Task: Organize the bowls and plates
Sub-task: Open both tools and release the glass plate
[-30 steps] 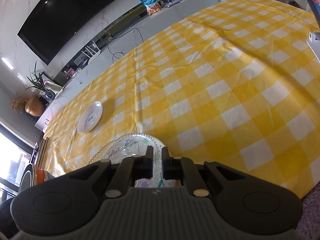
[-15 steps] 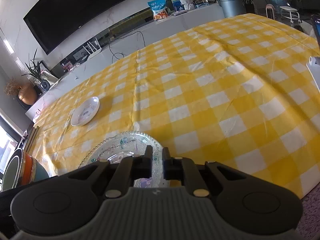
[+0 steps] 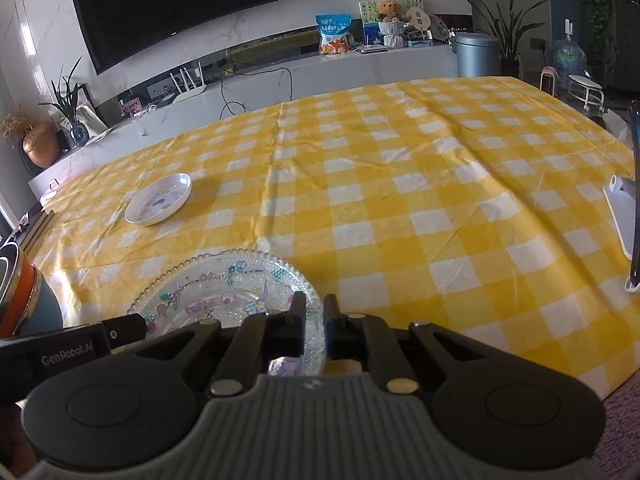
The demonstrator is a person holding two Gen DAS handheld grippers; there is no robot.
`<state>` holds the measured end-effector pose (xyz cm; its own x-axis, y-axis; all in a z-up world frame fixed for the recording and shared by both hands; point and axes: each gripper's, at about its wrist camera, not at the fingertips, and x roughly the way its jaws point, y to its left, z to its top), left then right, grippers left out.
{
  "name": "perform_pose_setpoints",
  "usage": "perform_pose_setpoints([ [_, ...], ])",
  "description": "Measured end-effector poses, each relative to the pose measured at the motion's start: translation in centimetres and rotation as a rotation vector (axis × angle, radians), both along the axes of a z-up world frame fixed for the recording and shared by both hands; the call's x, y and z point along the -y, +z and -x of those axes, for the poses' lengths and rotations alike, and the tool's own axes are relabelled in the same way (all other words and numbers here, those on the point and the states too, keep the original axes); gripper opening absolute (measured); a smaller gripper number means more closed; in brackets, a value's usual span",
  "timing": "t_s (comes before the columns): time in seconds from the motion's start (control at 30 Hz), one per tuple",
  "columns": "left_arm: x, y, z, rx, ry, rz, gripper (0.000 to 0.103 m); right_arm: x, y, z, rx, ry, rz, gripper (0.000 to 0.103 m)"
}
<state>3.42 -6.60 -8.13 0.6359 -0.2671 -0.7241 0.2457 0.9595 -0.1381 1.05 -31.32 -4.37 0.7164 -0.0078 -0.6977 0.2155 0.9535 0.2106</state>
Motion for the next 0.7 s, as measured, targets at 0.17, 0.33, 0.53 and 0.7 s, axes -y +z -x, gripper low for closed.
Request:
perform_pose_setpoints([
  [0.17,0.0,0.1,-0.1,0.002,-0.015,-0.014,0.016,0.0,-0.1,0.0,0.003,0.005,0.008,0.007],
  [0.33,-0.3,0.4,-0.3,0.0,-0.008,0.014,0.021,0.2,0.2,0.3,0.026,0.004,-0.013,0.01],
  [0.53,-0.5,1.6,-0.7,-0.014,-0.007,0.049,0.033,0.1,1.1,0.4,0.05,0.003,-0.018,0.024],
  [0.7,-0.9,2.5,-2.1,-0.093,-0.011,0.048,0.034,0.0,2.1,0.0,0.052,0.004,-0.031,0.029],
])
